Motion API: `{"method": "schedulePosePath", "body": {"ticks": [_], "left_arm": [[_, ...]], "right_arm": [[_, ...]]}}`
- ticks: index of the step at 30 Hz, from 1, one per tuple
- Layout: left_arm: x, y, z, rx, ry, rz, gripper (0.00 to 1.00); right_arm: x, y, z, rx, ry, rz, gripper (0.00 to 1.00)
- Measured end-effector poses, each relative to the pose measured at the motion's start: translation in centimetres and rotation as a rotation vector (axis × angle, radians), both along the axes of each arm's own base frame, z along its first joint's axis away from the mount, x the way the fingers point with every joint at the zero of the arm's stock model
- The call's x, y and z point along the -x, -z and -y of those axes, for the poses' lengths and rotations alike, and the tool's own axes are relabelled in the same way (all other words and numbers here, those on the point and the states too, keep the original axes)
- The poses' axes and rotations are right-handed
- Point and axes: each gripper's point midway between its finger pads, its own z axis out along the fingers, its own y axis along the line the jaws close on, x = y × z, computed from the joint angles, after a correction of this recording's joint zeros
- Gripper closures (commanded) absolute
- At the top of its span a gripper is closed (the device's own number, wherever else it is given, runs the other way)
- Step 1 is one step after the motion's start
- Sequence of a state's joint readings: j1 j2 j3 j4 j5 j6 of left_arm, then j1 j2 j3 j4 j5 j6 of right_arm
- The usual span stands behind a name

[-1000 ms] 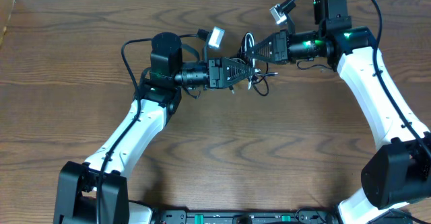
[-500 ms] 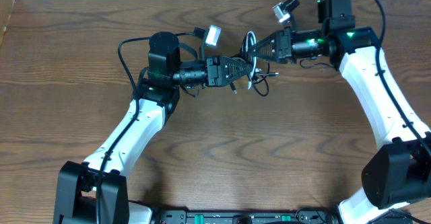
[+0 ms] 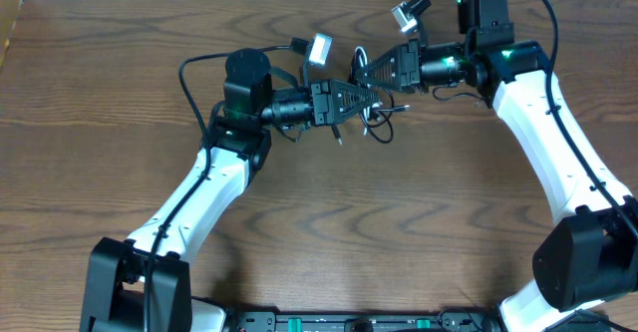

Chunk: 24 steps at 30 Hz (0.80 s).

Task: Untangle cables

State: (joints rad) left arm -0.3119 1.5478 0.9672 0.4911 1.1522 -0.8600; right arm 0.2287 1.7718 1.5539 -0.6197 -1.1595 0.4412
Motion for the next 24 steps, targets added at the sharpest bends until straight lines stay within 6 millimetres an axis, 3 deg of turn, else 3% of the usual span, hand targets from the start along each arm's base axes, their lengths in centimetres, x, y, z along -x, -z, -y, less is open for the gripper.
{"method": "schedulePosePath", "body": {"ticks": [7, 10, 18, 24], "left_arm": [[-0.3, 0.1, 0.0, 0.0, -0.017, -0.022, 0.92], [-0.5, 0.1, -0.1, 0.001, -0.026, -0.025, 0.92], [-0.1, 0.1, 0.1, 0.004, -0.012, -0.031, 0.92], [1.2, -0.1, 0.3, 0.015, 0.068, -0.033, 0.93]], "right_arm": [[-0.1, -0.4, -0.2, -0.015, -0.001, -0.001, 0.99], [-0.2, -0.6, -0.3, -0.021, 0.002, -0.001, 0.96], [-1.0, -0.1, -0.1, 0.012, 0.039, 0.017, 0.59], [-2.7, 1.3, 1.9, 0.093, 0.137, 0.025, 0.51]]}}
